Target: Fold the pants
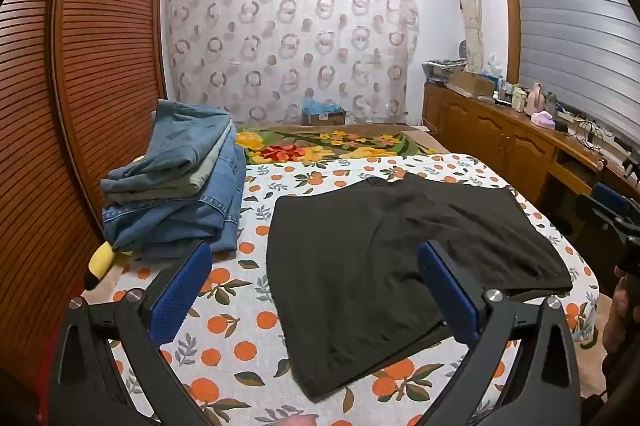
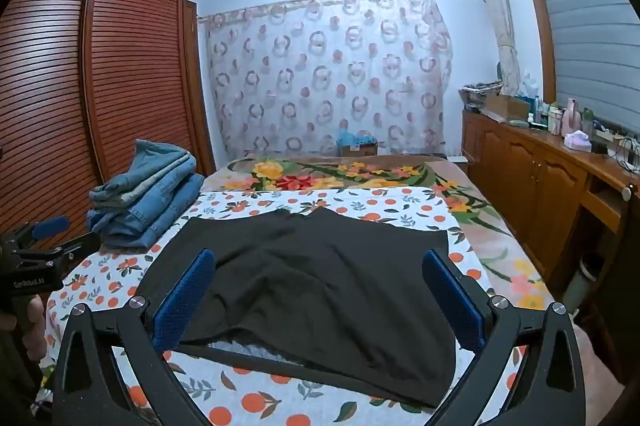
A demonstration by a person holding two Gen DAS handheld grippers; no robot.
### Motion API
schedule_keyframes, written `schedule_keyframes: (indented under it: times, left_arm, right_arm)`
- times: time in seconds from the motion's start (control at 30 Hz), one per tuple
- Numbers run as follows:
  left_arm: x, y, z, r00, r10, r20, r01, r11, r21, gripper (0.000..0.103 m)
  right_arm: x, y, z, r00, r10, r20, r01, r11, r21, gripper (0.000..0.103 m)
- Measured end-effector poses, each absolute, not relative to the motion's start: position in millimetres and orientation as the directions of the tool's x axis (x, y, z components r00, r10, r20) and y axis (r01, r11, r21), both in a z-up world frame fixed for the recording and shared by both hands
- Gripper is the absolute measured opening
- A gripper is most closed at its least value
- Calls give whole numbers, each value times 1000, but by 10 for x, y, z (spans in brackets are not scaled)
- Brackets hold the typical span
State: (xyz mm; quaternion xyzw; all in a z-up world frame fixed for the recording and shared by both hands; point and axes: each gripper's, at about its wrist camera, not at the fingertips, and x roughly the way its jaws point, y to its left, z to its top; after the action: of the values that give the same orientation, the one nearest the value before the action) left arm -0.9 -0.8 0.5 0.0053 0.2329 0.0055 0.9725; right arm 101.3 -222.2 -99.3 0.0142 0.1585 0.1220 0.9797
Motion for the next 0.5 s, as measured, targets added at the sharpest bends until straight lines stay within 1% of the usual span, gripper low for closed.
schedule_keyframes:
  times: [0.5]
  left_arm:
    - [28, -24, -4, 889, 8, -459, -3, 1000, 11, 103]
  right_arm:
    - [1021, -2225, -975, 921, 244, -305, -240, 969, 49, 103]
